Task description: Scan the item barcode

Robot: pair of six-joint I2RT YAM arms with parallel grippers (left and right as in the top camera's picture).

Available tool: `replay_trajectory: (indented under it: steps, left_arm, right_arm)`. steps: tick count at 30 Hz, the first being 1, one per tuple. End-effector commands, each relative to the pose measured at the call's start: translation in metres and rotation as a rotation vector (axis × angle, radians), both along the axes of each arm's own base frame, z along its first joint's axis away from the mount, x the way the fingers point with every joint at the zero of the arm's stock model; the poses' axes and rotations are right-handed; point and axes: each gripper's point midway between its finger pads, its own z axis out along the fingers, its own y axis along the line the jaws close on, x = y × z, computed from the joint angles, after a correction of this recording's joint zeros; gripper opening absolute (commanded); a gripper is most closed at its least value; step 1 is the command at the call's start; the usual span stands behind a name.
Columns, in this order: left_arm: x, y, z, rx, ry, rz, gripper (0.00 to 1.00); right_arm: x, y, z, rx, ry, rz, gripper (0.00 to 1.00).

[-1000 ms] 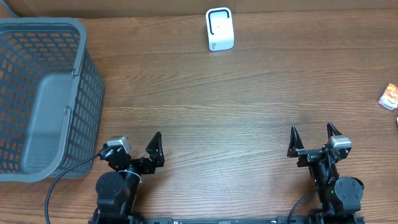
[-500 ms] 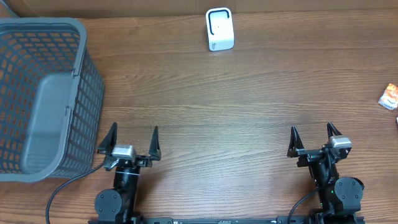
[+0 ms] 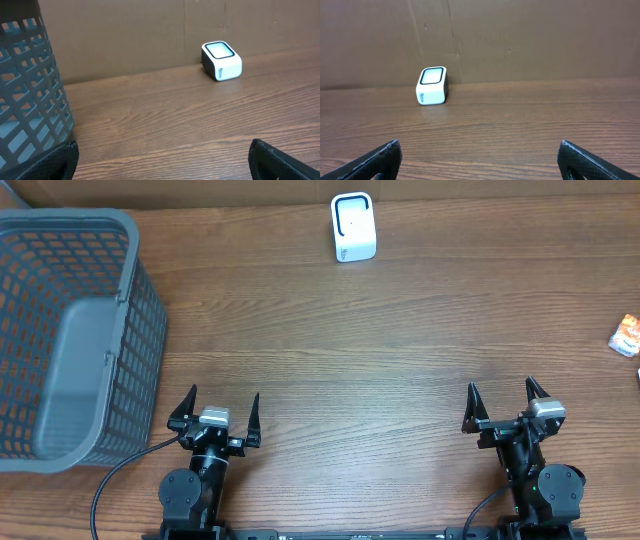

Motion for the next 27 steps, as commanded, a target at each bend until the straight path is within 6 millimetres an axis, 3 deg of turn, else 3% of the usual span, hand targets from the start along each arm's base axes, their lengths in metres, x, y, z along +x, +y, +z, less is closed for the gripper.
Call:
replay_trajectory:
  steps: [1, 16, 27]
  left_arm:
    - [0.0, 0.005, -0.001, -0.022, 0.0, 0.026, 1.0]
    - [-0.001, 0.05, 0.001, -0.093, -0.011, 0.274, 1.0]
    - [-0.002, 0.052, 0.001, -0.094, -0.012, 0.288, 1.0]
  right_arm:
    - [0.0, 0.0, -0.001, -0.004, -0.007, -0.002, 1.0]
    - [0.0, 0.0, -0.001, -0.004, -0.007, -0.002, 1.0]
    - [0.0, 0.0, -0.001, -0.004, -0.007, -0.002, 1.0]
